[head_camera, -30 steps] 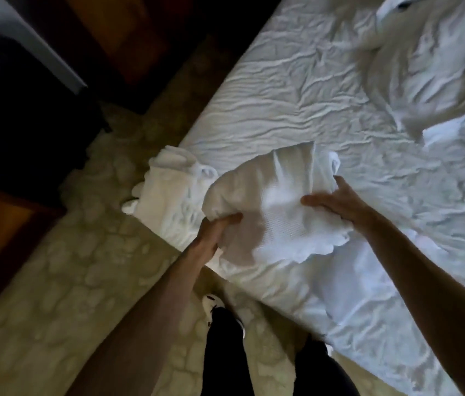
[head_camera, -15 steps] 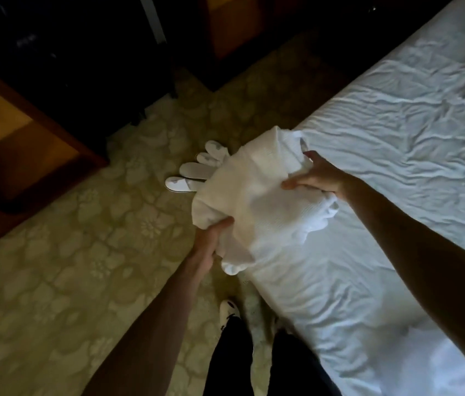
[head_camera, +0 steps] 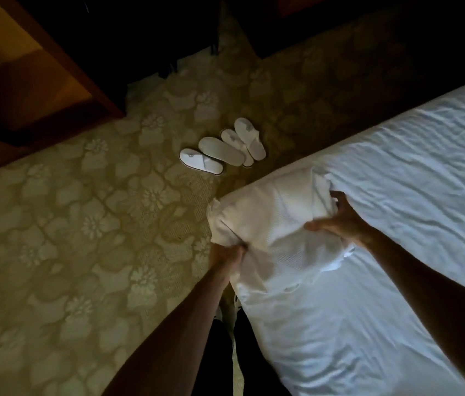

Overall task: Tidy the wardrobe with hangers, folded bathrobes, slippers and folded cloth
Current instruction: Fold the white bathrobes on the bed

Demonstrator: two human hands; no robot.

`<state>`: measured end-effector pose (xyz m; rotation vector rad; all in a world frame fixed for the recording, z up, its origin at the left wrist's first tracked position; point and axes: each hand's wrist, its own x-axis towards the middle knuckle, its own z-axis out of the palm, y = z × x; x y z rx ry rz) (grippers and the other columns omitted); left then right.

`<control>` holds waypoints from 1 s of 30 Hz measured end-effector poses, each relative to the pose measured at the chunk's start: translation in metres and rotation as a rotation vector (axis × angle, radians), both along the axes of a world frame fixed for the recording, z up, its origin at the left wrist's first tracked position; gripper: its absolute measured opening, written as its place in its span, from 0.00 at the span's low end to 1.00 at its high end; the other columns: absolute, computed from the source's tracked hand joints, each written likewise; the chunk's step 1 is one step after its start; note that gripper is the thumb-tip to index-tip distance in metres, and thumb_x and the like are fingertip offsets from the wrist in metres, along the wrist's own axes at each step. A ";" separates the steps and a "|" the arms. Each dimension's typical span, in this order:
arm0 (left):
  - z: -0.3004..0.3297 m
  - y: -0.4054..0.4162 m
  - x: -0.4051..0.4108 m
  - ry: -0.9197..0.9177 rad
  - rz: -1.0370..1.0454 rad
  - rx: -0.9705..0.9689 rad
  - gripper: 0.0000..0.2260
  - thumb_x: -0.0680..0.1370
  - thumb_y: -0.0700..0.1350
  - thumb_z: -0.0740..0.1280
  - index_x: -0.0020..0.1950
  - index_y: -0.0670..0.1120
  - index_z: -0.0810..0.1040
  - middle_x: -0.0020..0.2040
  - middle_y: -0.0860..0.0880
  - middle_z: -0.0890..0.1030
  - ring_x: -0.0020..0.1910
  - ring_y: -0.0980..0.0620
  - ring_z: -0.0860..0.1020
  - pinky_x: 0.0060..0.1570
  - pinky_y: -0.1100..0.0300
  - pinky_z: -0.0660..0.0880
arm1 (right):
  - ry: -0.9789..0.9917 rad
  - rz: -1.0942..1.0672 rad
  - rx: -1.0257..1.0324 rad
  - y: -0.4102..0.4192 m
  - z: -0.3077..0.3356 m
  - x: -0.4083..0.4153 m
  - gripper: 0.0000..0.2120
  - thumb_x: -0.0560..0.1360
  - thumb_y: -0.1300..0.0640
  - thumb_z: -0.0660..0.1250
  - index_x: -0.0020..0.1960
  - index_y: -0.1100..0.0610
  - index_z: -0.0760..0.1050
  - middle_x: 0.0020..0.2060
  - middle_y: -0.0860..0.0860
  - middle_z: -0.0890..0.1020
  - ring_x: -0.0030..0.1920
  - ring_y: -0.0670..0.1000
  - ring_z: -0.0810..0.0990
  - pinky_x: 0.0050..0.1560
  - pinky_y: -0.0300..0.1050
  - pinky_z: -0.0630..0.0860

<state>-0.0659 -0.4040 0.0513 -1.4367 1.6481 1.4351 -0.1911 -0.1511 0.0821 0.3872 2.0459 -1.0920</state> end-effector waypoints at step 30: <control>-0.061 -0.017 -0.023 0.192 0.197 0.550 0.28 0.66 0.47 0.79 0.64 0.41 0.79 0.60 0.44 0.82 0.59 0.45 0.81 0.49 0.55 0.81 | -0.377 0.040 -0.323 -0.012 -0.015 -0.029 0.57 0.45 0.32 0.82 0.68 0.58 0.73 0.56 0.54 0.84 0.58 0.55 0.82 0.64 0.50 0.74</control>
